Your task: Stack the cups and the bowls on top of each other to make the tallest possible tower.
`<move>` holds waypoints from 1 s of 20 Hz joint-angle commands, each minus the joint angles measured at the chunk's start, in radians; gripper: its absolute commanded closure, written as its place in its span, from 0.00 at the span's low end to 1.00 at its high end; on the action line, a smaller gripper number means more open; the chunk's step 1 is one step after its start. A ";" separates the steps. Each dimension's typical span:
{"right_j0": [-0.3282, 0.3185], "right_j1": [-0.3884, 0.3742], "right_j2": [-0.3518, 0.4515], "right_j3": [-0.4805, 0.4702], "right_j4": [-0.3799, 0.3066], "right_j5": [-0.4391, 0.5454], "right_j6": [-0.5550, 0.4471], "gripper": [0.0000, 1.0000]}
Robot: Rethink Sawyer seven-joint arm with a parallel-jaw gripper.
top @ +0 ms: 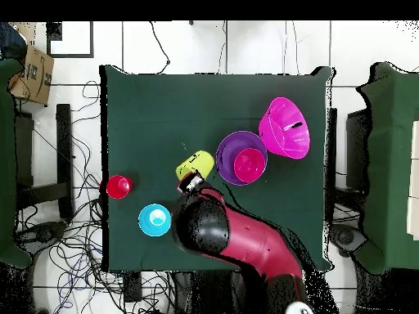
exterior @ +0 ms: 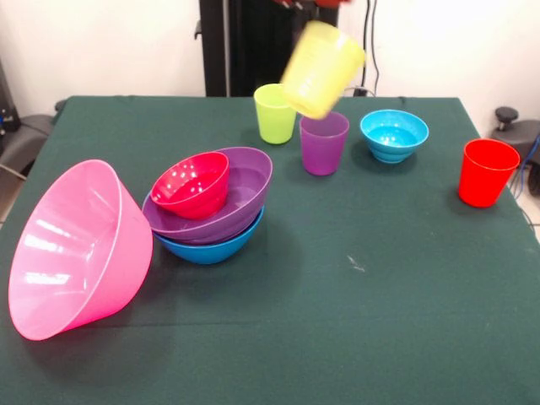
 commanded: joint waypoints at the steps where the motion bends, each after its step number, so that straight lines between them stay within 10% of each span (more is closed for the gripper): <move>1: -0.115 -0.083 0.051 0.027 -0.081 0.150 -0.113 1.00; 10: -0.291 0.049 0.143 0.053 -0.242 -0.011 -0.140 1.00; 20: -0.252 0.221 0.113 -0.037 -0.379 -0.178 0.005 1.00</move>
